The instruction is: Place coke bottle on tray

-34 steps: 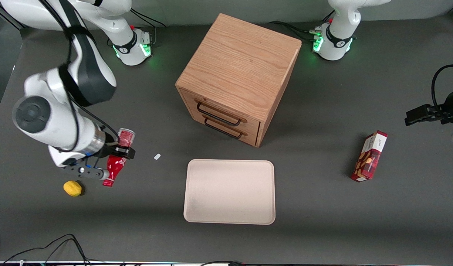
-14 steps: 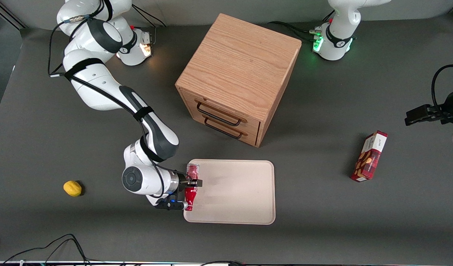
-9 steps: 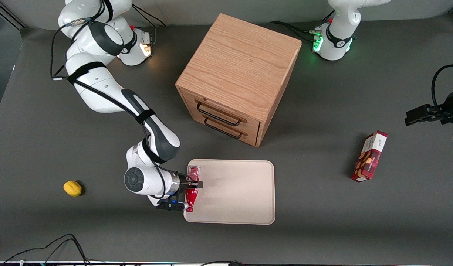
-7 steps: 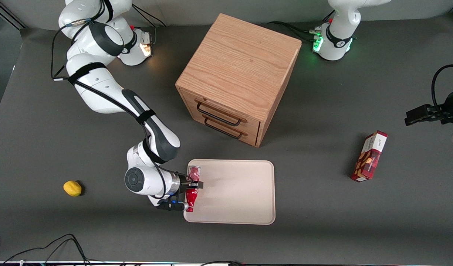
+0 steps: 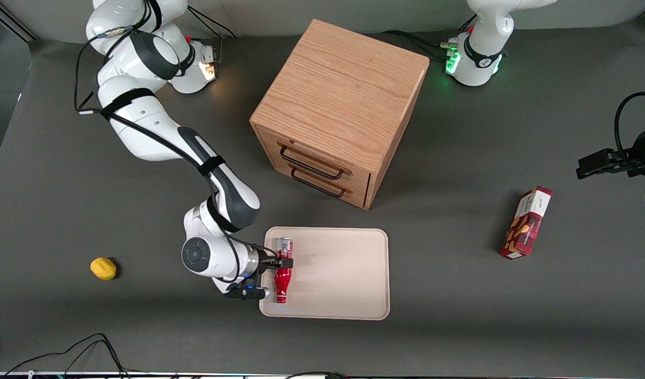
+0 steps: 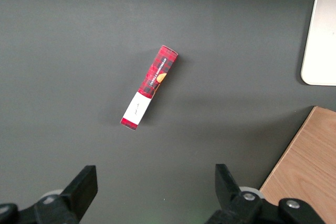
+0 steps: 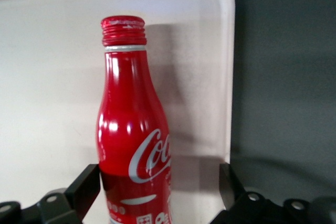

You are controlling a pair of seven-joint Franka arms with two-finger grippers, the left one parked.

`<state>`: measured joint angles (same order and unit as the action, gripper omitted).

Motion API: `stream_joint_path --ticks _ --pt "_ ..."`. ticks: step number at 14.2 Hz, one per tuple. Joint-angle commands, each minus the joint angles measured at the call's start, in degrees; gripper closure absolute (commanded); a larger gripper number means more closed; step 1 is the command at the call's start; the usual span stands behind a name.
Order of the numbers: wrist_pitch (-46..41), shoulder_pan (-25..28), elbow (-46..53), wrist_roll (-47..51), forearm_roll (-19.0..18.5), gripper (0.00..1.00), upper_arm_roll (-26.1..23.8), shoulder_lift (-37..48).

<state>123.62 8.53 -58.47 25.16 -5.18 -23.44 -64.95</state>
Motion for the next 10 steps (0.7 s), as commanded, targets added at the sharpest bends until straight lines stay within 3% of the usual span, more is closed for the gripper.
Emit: stream_joint_path --ticks 1,10 --pt "-0.1 0.7 0.9 -0.2 -0.5 0.0 1.2 -0.9" --pt "-0.3 0.7 0.6 0.0 -0.4 0.0 1.3 5.3"
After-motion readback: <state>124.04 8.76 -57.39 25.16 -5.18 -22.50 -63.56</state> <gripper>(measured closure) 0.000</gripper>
